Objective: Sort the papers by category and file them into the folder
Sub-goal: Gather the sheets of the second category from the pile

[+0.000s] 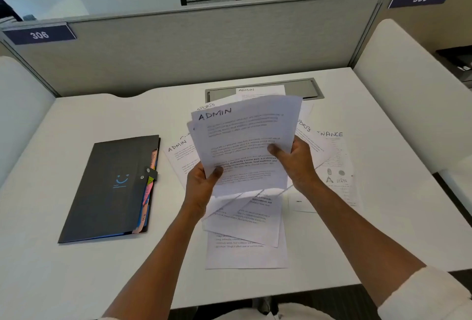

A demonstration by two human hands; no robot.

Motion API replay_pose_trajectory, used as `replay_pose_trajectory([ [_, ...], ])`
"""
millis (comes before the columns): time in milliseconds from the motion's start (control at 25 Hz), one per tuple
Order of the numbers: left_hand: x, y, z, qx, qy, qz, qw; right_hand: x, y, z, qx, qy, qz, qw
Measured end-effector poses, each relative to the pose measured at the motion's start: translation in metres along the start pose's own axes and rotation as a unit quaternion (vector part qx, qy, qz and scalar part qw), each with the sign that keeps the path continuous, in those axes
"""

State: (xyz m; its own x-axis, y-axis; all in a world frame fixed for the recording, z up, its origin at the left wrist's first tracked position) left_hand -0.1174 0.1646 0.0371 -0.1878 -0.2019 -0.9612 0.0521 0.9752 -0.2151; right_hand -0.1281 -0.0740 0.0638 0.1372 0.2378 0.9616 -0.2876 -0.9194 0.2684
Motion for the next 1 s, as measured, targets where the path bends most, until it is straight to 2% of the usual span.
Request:
replay_pose_trajectory([
  [160, 0.003, -0.001, -0.006, 0.006, 0.015, 0.02, 1.0, -0.016, -0.006, -0.007, 0.021, 0.004, -0.058, 0.998],
  [360, 0.009, -0.004, -0.006, -0.018, 0.006, 0.035, 0.999, -0.022, -0.01, -0.01, 0.01, 0.001, -0.055, 0.998],
  [520, 0.016, -0.004, -0.004, -0.006, 0.032, 0.048, 0.998, -0.025, -0.017, -0.002, 0.038, -0.021, -0.098, 0.994],
  [720, 0.018, 0.001, 0.008, -0.048, 0.039, 0.066, 0.996, -0.017, -0.027, 0.015, 0.075, -0.001, -0.087, 0.993],
  [840, 0.019, 0.014, 0.018, -0.049, 0.057, 0.093, 0.993, -0.021, -0.03, 0.027, 0.093, -0.024, -0.093, 0.991],
  [1000, 0.024, 0.032, 0.032, -0.063, 0.094, 0.108, 0.988, -0.038, -0.026, 0.056, 0.074, -0.096, -0.104, 0.987],
])
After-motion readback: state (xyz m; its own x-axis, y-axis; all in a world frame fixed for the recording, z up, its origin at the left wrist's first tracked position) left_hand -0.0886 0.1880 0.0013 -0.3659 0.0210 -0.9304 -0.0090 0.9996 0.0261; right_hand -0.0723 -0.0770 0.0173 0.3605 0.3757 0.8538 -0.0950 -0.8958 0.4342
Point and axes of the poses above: each hand's wrist, its own z-axis towards the middle knuckle, its own y-axis out of the back of the hand, x = y × z, the point moved 1 cm from there along z, towards the middle knuckle, and after that the axes turned 13 degrees about -z, right-handed, at the moved point
